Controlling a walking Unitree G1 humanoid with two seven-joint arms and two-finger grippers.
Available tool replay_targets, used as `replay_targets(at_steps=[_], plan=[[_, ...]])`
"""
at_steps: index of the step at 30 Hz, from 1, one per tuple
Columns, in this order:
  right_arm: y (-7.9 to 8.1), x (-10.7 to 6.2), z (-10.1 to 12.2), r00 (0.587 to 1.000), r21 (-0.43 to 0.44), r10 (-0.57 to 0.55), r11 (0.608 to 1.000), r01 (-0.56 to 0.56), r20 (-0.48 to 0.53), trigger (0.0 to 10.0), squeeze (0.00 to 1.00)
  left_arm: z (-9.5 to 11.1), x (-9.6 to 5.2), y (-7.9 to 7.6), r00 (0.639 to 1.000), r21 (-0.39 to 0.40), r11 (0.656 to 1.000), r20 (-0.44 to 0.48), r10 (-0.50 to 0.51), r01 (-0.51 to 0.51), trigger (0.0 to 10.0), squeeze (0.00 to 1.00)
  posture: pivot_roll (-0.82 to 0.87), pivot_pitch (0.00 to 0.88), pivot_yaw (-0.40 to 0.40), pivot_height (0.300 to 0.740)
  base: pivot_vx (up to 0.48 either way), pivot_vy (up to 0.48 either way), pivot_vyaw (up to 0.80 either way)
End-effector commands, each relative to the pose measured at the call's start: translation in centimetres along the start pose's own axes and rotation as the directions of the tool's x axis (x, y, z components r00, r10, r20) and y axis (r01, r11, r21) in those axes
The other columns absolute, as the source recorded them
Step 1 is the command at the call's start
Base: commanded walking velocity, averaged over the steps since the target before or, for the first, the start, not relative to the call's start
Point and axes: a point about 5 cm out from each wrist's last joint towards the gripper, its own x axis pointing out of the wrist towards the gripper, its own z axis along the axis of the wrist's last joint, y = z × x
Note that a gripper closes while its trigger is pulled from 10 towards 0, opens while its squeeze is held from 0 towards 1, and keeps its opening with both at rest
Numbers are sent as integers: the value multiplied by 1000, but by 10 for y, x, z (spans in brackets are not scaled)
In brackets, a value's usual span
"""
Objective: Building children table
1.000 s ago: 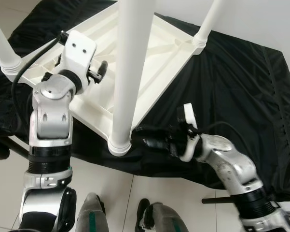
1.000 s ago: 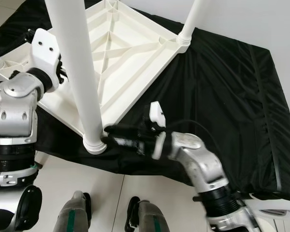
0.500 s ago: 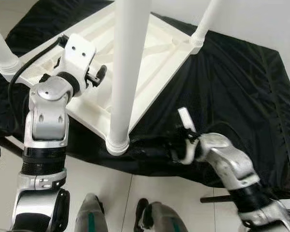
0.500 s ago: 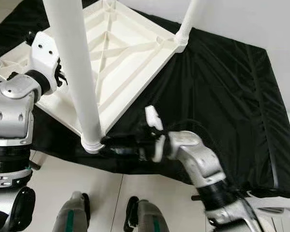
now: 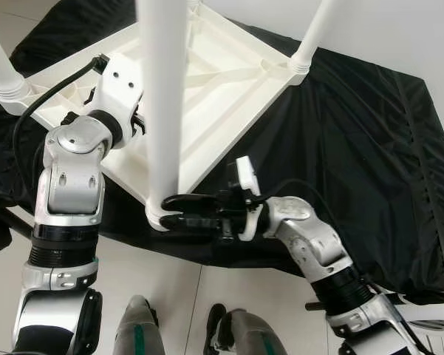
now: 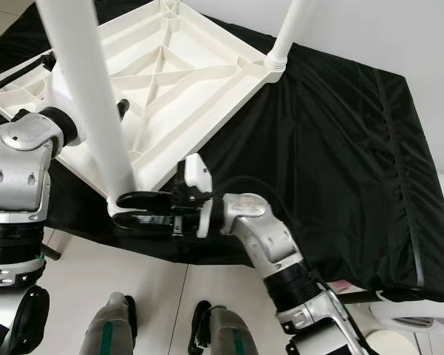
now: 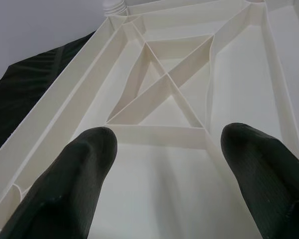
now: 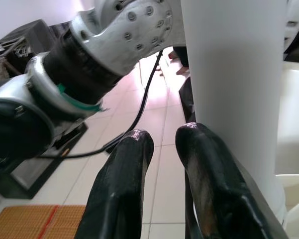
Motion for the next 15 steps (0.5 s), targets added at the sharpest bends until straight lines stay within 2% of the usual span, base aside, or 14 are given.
replay_targets(at_steps=[1,3,6,8,9,10,14,15], plan=[[-10,-8,5,988,-27,-150,988,151,17,10000,0,2,-2,-4,1000,-3,1000,8,14,-13,10000,0,199,160,-175,740,0,0,0],[-10,-8,5,988,-27,-150,988,151,17,10000,0,2,-2,-4,1000,-3,1000,8,14,-13,10000,0,199,160,-175,740,0,0,0],[-15,-17,12,957,-19,-282,959,284,66,10000,0,-1,-4,-4,1000,-14,1000,2,20,-19,10000,0,188,159,-171,740,0,0,0],[-16,-19,13,948,-19,-308,950,310,76,10000,0,-1,-4,-4,1000,-15,1000,0,19,-19,10000,0,185,159,-169,740,0,0,0],[-19,-27,16,932,-29,-352,934,356,88,10000,0,-2,-4,-3,1000,-16,1000,-2,20,-20,10000,0,183,157,-167,740,0,0,0],[-19,-27,16,932,-29,-352,934,356,88,10000,0,-2,-4,-3,1000,-16,1000,-2,20,-20,10000,0,183,157,-167,740,0,0,0],[-31,-57,24,857,-50,-503,858,511,113,10000,0,-1,-5,-1,1000,-22,999,-4,24,-24,10000,0,175,157,-152,740,0,0,0],[-31,-57,24,857,-50,-503,858,511,113,10000,0,-1,-5,-1,1000,-22,999,-4,24,-24,10000,0,175,157,-152,740,0,0,0]])
